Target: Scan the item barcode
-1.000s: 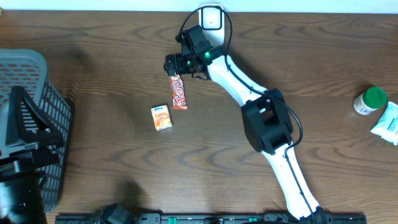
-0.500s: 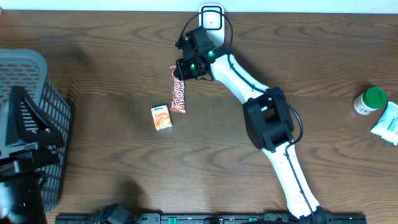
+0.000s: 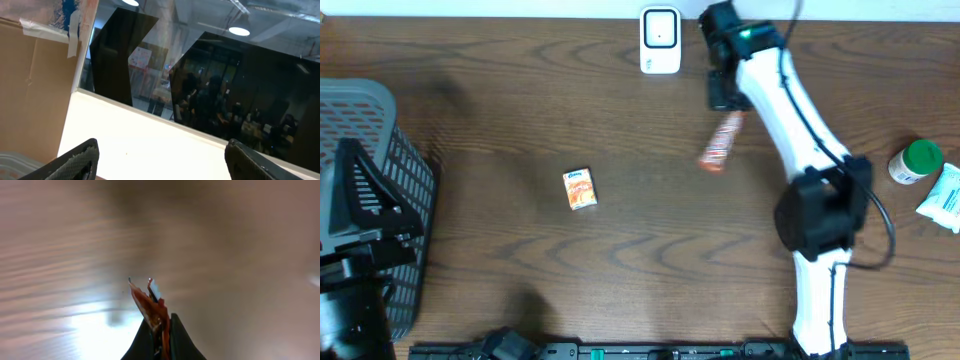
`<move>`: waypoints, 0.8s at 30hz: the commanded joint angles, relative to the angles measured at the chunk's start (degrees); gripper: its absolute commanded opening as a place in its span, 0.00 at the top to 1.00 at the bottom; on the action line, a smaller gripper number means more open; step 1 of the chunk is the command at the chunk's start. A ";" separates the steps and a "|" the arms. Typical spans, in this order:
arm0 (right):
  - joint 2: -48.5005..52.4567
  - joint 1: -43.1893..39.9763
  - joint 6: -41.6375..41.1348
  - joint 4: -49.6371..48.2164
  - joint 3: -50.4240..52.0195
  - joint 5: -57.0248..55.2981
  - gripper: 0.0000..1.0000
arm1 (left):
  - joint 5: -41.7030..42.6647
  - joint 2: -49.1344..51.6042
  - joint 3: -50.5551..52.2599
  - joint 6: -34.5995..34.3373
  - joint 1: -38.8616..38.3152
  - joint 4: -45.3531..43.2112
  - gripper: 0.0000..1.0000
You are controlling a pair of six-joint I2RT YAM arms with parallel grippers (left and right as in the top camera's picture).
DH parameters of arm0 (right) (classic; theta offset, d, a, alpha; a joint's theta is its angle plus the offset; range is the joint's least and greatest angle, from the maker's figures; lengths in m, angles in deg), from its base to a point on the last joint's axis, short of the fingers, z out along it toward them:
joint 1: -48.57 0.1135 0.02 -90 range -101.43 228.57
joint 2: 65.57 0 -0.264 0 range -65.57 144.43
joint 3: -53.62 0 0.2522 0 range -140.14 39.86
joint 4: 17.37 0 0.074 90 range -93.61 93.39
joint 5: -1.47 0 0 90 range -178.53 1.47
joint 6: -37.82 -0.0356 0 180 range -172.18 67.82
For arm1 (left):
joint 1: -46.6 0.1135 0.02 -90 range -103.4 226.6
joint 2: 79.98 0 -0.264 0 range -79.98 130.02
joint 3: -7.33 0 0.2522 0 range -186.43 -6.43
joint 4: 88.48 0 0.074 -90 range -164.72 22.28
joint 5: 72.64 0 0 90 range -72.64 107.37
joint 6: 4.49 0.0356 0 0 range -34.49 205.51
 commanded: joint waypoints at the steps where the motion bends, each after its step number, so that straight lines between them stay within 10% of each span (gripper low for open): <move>1: -0.70 2.25 -19.52 8.07 0.07 -29.14 0.99 | 0.11 -0.50 0.46 -0.31 0.02 -0.33 0.19; 13: 1.66 9.55 -33.42 13.03 20.24 -43.12 0.98 | 0.11 -0.50 0.46 -0.31 0.02 -0.33 0.19; 24: 4.90 13.03 -12.39 5.53 28.24 -42.38 0.99 | 0.11 -0.50 0.46 -0.31 0.02 -0.33 0.19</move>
